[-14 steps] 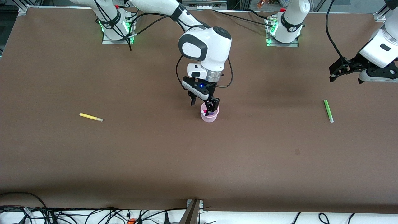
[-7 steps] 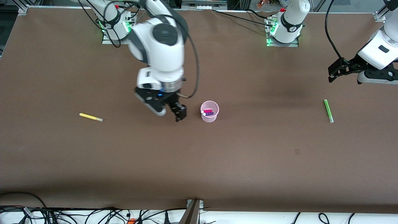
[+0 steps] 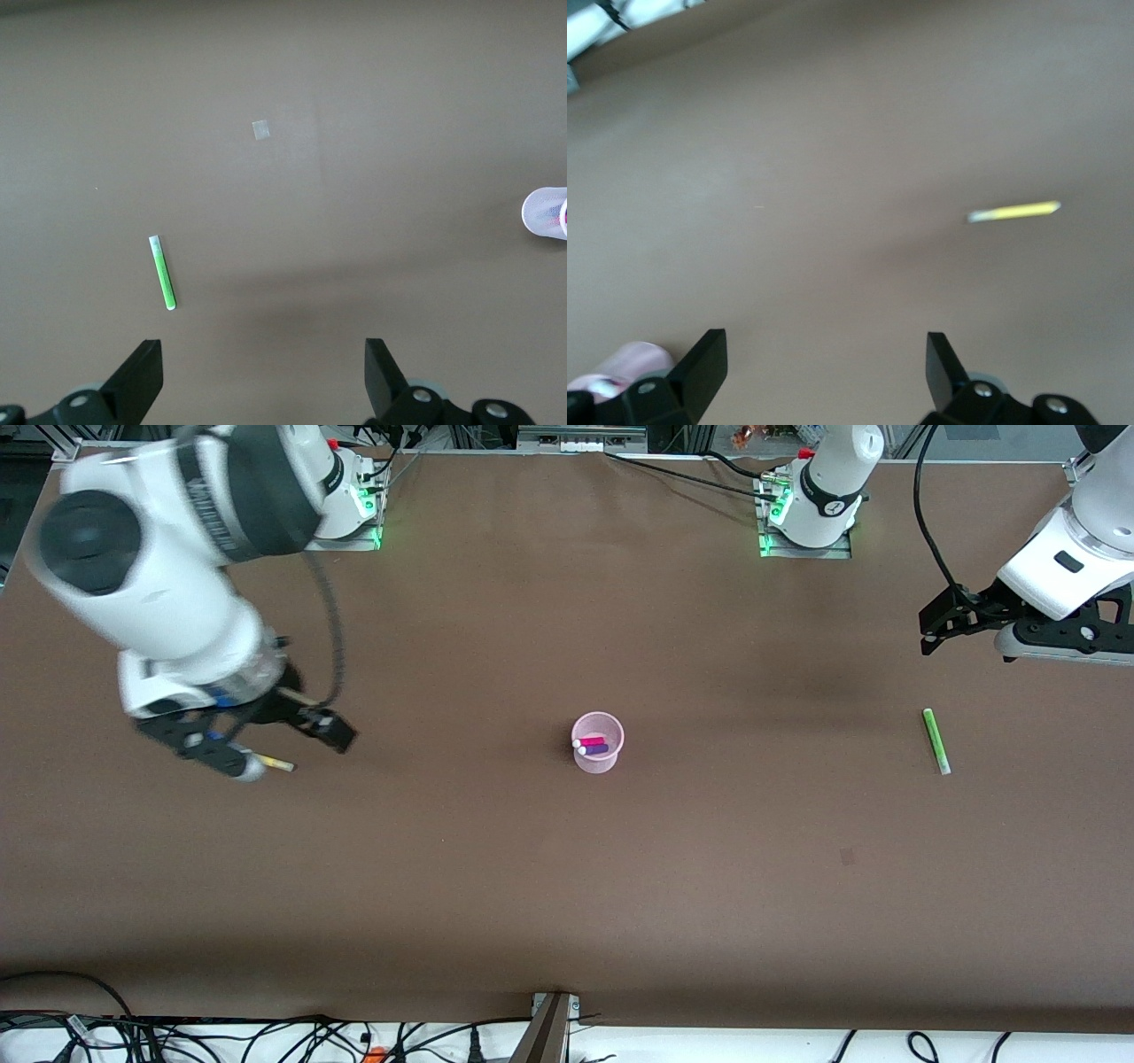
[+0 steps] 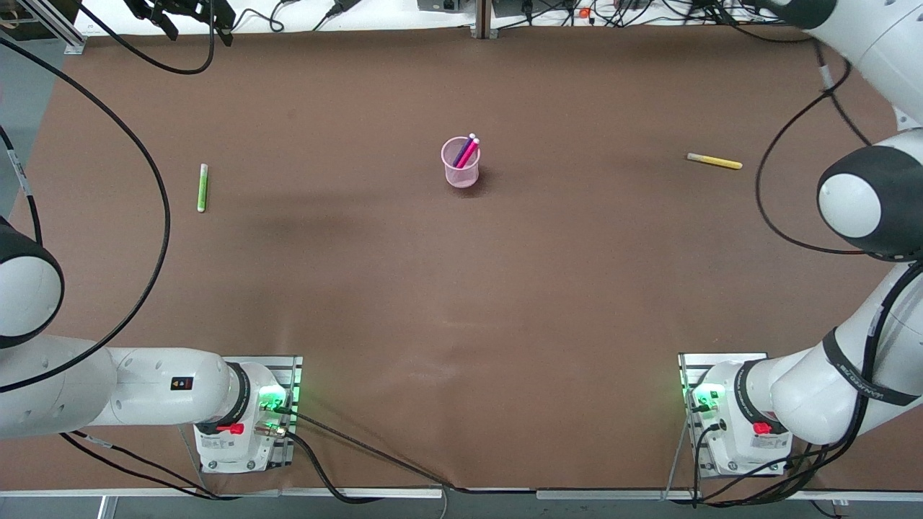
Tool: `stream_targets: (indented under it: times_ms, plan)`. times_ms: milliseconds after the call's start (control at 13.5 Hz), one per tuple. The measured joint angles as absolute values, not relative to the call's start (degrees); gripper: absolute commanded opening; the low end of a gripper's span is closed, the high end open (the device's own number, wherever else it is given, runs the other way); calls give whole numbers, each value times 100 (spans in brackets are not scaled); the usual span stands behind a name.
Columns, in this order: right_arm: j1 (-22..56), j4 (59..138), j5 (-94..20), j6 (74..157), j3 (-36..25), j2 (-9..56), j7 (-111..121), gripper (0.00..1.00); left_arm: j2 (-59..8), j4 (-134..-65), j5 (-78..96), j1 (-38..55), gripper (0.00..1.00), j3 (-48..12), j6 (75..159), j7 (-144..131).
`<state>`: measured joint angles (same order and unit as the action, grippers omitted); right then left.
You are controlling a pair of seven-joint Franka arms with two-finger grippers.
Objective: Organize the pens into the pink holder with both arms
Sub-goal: 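Open the right gripper and withdraw it from the cup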
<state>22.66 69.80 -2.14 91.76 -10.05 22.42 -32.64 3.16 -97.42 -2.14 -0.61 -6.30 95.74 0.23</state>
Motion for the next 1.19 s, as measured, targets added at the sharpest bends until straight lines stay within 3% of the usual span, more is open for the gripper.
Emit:
stream_targets:
  times_ms: [222, 444, 815, 1185]
  plan:
    - [2202, 7149, -493, 8915, -1901, 2219, -1348, 99, 316, -9644, -214, -61, 100, -649, 9307, 21]
    - [2182, 7822, -833, 9077, -2552, 2119, -128, 99, 316, -9560, -214, -61, 100, -682, 9223, 16]
    - [2234, 9478, -911, 9955, -2670, 1138, 78, 99, 313, -9556, -214, -61, 100, -691, 9199, 3]
    - [2270, 9729, -909, 9970, -2677, 647, 75, 100, 313, -9555, -214, -61, 100, -695, 9193, -36]
